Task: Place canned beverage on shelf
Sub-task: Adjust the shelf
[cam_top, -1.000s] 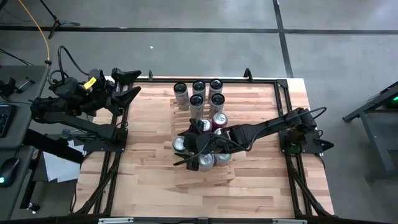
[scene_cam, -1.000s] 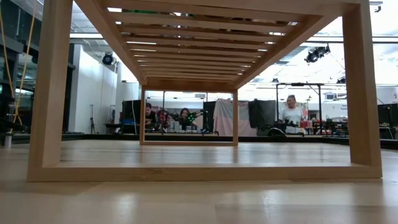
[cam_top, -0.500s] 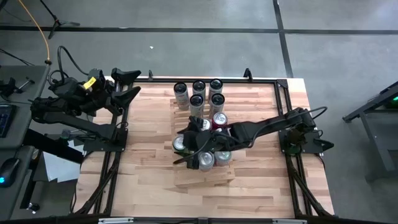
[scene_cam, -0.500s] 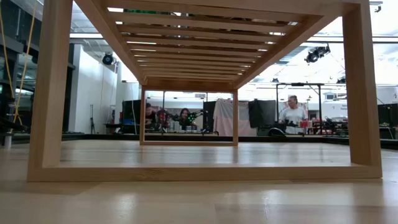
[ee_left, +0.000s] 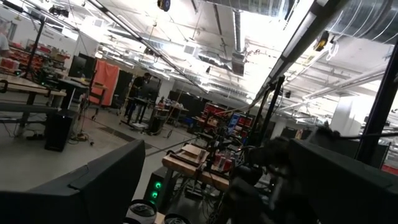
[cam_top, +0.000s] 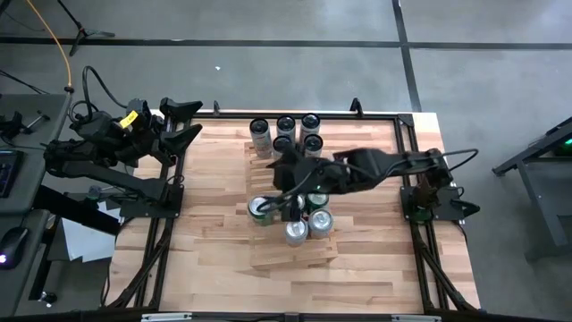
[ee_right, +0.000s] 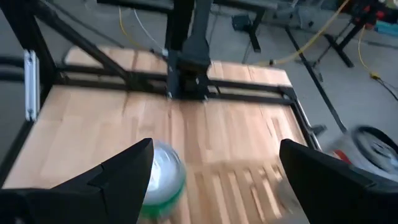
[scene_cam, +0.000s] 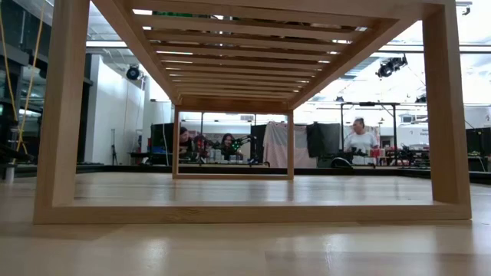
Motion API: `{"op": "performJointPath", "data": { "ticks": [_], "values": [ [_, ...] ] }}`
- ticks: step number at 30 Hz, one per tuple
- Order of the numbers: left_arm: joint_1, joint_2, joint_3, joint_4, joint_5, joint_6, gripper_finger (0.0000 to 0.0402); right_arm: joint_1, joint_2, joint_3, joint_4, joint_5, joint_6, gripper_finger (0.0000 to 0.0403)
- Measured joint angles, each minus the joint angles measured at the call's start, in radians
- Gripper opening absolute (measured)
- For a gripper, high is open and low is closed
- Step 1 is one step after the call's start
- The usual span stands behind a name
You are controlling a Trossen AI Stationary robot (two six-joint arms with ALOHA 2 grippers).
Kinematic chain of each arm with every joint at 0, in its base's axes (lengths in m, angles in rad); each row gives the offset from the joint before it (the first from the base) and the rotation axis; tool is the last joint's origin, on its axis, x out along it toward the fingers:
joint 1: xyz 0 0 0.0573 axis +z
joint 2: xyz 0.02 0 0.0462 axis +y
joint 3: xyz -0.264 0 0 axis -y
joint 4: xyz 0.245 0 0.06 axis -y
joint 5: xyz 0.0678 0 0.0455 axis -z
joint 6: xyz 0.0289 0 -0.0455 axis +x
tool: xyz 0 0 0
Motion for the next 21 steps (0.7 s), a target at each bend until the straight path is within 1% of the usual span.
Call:
{"op": "performJointPath", "data": {
  "ticks": [5,8,11,14,16,18,21],
  "values": [
    [0.000,0.000,0.000,0.000,0.000,0.001,0.0388,-0.026,-0.011,0.080,-0.217,-0.001,0.012,0.0334],
    [0.000,0.000,0.000,0.000,0.000,0.002,0.0388,-0.033,-0.050,0.075,-0.320,-0.008,0.040,0.0334],
    [0.000,0.000,0.000,0.000,-0.001,0.002,0.0388,-0.021,-0.123,0.038,-0.402,0.003,0.113,0.0332],
    [0.000,0.000,0.000,0.000,-0.003,0.002,0.0388,0.020,-0.220,-0.038,-0.461,0.076,0.212,0.0320],
    [0.000,0.000,0.000,-0.001,-0.004,0.002,0.0388,0.062,-0.304,-0.121,-0.495,0.138,0.313,0.0306],
    [0.000,0.000,0.000,-0.001,-0.004,0.002,0.0388,0.113,-0.393,-0.230,-0.528,0.186,0.459,0.0289],
    [0.000,0.005,0.000,-0.001,-0.010,0.002,0.0388,0.201,-0.525,-0.449,-0.543,0.219,0.722,0.0254]
  ]
}}
